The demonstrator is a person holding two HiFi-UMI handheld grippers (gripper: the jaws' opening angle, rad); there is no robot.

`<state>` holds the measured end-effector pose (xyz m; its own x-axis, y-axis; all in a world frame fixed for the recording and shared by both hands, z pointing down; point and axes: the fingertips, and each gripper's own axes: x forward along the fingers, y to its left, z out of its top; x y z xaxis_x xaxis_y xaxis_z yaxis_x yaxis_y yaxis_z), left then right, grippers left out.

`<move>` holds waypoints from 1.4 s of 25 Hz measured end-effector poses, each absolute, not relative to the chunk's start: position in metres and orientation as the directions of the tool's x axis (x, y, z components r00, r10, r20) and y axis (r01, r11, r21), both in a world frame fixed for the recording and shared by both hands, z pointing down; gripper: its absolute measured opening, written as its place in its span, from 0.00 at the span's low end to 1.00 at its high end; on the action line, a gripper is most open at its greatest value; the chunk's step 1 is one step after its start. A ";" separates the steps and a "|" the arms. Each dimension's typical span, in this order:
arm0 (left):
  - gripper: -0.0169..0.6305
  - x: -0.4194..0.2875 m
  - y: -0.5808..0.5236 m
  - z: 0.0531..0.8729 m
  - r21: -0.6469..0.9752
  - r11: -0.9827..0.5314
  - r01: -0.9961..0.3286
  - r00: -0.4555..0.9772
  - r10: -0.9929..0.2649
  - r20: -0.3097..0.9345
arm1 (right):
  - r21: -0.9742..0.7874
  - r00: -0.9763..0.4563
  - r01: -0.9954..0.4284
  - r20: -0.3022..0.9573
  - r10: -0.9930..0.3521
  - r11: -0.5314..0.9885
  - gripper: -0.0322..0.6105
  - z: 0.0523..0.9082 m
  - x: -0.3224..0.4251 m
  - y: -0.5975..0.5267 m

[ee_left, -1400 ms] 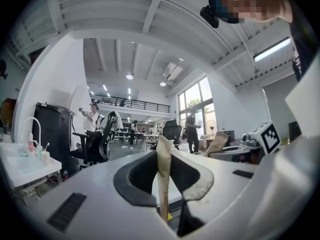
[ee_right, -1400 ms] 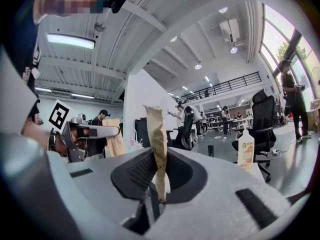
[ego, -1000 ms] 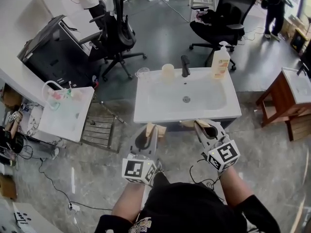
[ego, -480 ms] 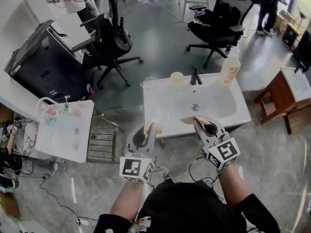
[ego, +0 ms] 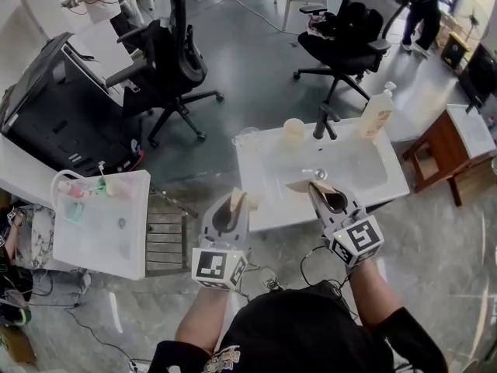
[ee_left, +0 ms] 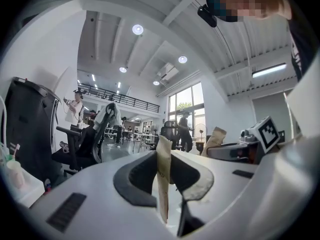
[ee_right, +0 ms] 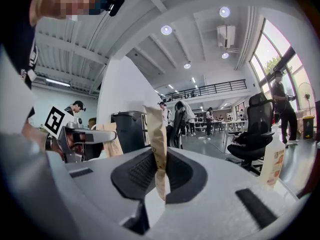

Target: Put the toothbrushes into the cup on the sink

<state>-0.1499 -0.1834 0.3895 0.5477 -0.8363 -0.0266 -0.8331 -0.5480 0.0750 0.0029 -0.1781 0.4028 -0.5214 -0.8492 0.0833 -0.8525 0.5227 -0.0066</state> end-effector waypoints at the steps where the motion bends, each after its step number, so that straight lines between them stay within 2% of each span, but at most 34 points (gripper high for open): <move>1: 0.12 -0.152 -0.187 0.390 0.070 -0.548 -0.833 0.548 -0.836 -0.025 | -0.003 -0.522 -0.852 0.084 -0.849 0.524 0.11 0.401 -0.002 -0.181; 17: 0.12 -0.146 -0.207 0.391 0.094 -0.517 -0.851 0.516 -0.856 -0.037 | 0.038 -0.575 -0.813 0.098 -0.812 0.581 0.11 0.393 -0.009 -0.214; 35: 0.12 -0.082 -0.239 0.385 0.078 -0.421 -0.904 0.421 -0.907 -0.022 | 0.076 -0.638 -0.765 0.055 -0.768 0.640 0.11 0.384 0.059 -0.299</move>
